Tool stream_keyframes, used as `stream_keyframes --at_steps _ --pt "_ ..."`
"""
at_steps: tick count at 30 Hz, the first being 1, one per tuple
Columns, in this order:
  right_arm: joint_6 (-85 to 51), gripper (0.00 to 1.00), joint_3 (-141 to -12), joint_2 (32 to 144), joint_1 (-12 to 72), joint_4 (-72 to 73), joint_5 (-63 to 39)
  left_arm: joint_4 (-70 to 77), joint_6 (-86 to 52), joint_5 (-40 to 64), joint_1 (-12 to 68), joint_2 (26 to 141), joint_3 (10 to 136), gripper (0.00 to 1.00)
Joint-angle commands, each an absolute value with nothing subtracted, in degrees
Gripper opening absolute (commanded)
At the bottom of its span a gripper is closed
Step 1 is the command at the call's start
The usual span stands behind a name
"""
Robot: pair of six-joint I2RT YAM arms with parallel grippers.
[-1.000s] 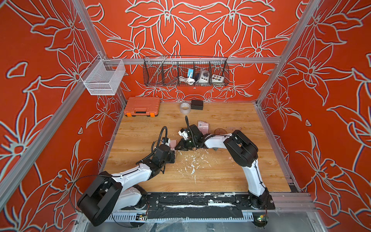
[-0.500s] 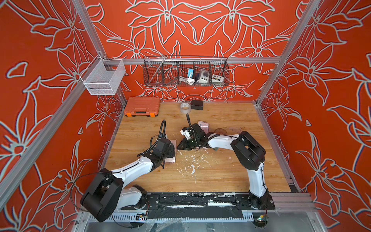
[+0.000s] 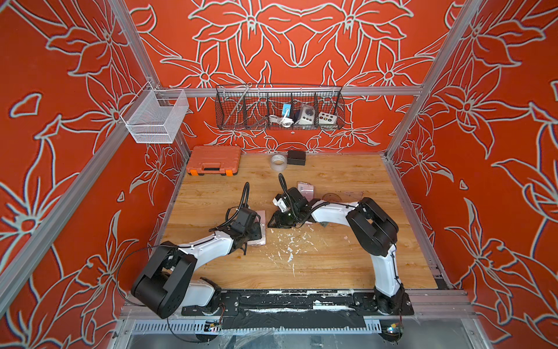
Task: Open the ruler set and take out the ruler
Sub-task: Pick up the ruler set bag from the center of the board.
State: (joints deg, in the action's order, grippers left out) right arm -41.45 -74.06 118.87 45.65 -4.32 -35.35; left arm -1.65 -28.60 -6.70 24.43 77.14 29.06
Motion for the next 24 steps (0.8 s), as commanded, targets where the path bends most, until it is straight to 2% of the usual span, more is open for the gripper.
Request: stream_keyframes --at_steps 1,4,8,14,18,24 --pt "-41.80 0.32 -76.29 121.61 46.18 -6.18 -35.83 -1.69 -28.94 -6.50 24.35 76.48 29.27 0.63" --pt "-42.21 0.15 -75.81 121.24 46.17 -5.98 -34.79 -1.91 -28.91 -6.74 24.35 76.38 29.05 0.63" --pt "-42.42 0.00 -75.05 119.90 46.06 -6.02 -33.84 -1.08 -28.98 -7.19 24.35 75.47 28.13 0.64" --pt "-42.40 0.00 -73.53 116.75 45.98 -5.72 -33.78 -1.72 -28.84 -7.60 24.30 73.46 28.13 0.74" --pt "-42.19 0.00 -70.10 112.42 46.02 -2.99 -34.46 -3.49 -29.00 -6.62 24.28 68.69 28.30 0.95" --pt "-51.02 0.00 -60.28 106.25 46.31 12.85 -37.62 -4.83 -28.87 0.44 24.26 63.51 30.20 0.99"
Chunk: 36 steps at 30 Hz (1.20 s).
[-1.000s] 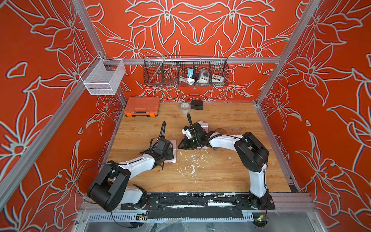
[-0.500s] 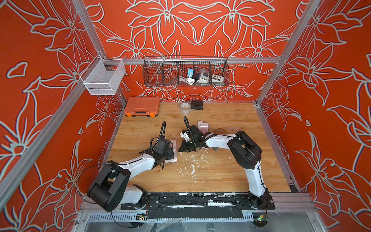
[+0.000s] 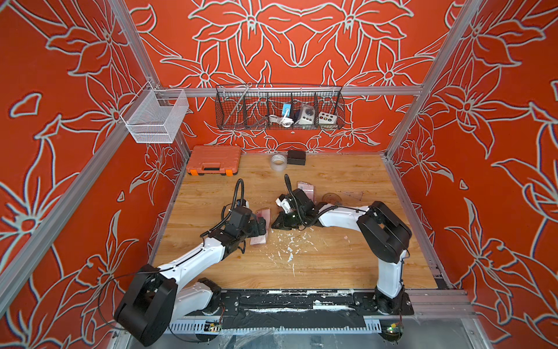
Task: Open the ruler set and take out the ruler
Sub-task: Pick up the ruler set bag from the center of the board.
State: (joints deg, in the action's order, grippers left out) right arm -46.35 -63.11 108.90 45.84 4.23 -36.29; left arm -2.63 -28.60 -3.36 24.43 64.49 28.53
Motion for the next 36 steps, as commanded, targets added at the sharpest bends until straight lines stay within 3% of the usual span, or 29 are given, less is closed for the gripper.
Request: stream_keyframes --at_steps 1,10,17,20,23,28,30,32,35,36 --pt "-50.42 0.00 -59.33 104.69 46.19 13.13 -36.52 -6.22 -28.60 1.86 24.26 63.78 31.29 0.99" --pt "-46.04 0.00 -59.30 98.88 46.25 8.04 -33.84 -16.05 -24.19 7.36 25.23 68.31 40.10 0.83" --pt "-45.46 0.00 -59.44 97.28 46.17 5.54 -32.28 -20.25 -22.39 1.37 26.10 67.04 41.06 0.58" --pt "-45.38 0.00 -59.58 97.01 46.28 5.19 -32.25 -20.70 -21.21 1.23 26.19 69.19 41.72 0.52" --pt "-45.53 0.00 -60.07 97.03 46.31 4.71 -32.26 -21.07 -19.96 1.18 27.27 72.14 43.15 0.56" --pt "-45.39 0.00 -60.62 96.68 46.27 3.87 -31.93 -21.69 -18.98 -1.14 28.98 73.88 44.91 0.46" --pt "-44.93 0.00 -61.21 97.01 46.31 2.91 -31.90 -21.63 -18.85 -1.95 29.24 74.89 45.03 0.40" --pt "-44.86 0.00 -61.26 97.24 46.31 3.16 -32.07 -22.46 -18.56 -2.92 29.44 76.44 45.69 0.23" --pt "-44.81 0.00 -61.41 97.64 46.24 3.09 -32.21 -22.50 -18.30 -4.73 29.62 78.13 46.03 0.16" --pt "-44.72 0.00 -61.52 97.72 46.25 2.93 -32.27 -22.86 -18.37 -5.53 29.70 78.56 46.35 0.09"
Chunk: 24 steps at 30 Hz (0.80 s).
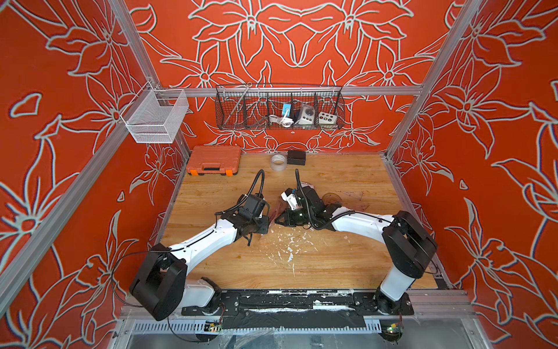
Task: Open the ruler set and take out the ruler
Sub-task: Pick up the ruler set bag from the center of the board.
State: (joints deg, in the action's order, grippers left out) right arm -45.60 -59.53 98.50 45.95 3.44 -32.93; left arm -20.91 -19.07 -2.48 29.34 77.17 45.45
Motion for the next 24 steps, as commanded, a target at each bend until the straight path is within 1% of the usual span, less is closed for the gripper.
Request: stream_keyframes --at_steps 1,3,4,5,6,7,9,11,12,14,15,16,17,24 --pt "-44.71 0.00 -61.61 97.81 46.29 2.82 -32.18 -23.17 -18.23 -6.15 29.87 78.87 46.65 0.06" --pt "-44.42 0.00 -61.78 97.85 46.28 2.56 -32.09 -23.13 -18.03 -6.84 30.14 79.22 46.93 0.07" --pt "-44.32 0.00 -61.83 97.87 46.31 2.55 -31.99 -22.75 -17.78 -6.57 30.15 79.29 46.85 0.09" --pt "-44.24 0.00 -61.79 97.87 46.24 2.48 -31.91 -22.42 -17.44 -6.02 30.23 79.61 46.93 0.15" --pt "-44.21 0.00 -61.83 97.99 46.28 2.55 -31.87 -22.32 -17.40 -5.61 30.32 80.13 47.17 0.19" --pt "-44.11 0.00 -61.87 98.25 46.25 2.63 -31.84 -22.15 -17.28 -5.04 30.32 80.53 47.24 0.19" --pt "-44.06 0.00 -62.22 98.74 46.27 2.53 -32.11 -21.41 -17.70 -3.96 30.41 81.55 47.03 0.24" --pt "-44.30 0.00 -62.05 98.92 46.31 3.15 -32.28 -20.68 -17.75 -2.95 30.41 82.45 46.63 0.24" --pt "-44.16 0.00 -62.10 98.95 46.28 3.09 -32.26 -20.45 -18.06 -2.90 30.41 82.73 46.36 0.22" --pt "-44.10 0.00 -62.05 98.97 46.23 2.98 -32.11 -19.92 -18.16 -3.51 30.41 83.12 45.90 0.20" --pt "-44.10 0.00 -62.05 98.90 46.20 2.99 -32.09 -19.72 -18.07 -3.84 30.41 83.15 45.65 0.17" --pt "-44.00 0.00 -62.05 98.88 46.23 2.87 -32.08 -19.60 -17.91 -4.14 30.41 83.16 45.55 0.06" --pt "-43.86 0.00 -61.97 98.83 46.23 2.73 -32.08 -19.68 -17.91 -4.60 30.37 82.82 45.53 0.00" --pt "-42.91 0.00 -61.63 100.46 45.86 2.09 -31.29 -20.88 -19.62 -8.24 30.41 77.21 44.46 0.00"
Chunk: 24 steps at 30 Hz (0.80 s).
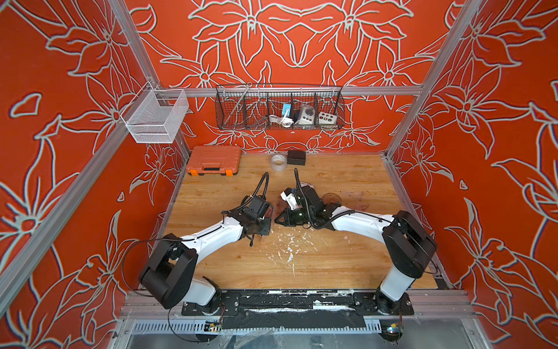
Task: Open the ruler set and take out the ruler
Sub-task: Pick up the ruler set bag from the center of the board.
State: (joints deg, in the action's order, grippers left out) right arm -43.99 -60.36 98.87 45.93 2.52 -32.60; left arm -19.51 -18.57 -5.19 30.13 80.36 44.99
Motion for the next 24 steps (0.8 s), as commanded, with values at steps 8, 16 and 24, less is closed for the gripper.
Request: stream_keyframes --at_steps 8,16,24 --pt "-42.74 0.00 -62.04 108.78 45.62 3.95 -31.03 -15.69 -20.57 -12.13 30.41 70.06 37.59 0.00" --pt "-42.10 0.00 -64.60 113.62 45.64 3.16 -30.93 -8.22 -19.16 -11.35 30.59 75.47 34.30 0.00" --pt "-39.22 0.17 -63.27 108.12 44.42 -0.03 -31.35 -6.89 -19.31 -10.28 30.72 81.66 36.21 0.00"
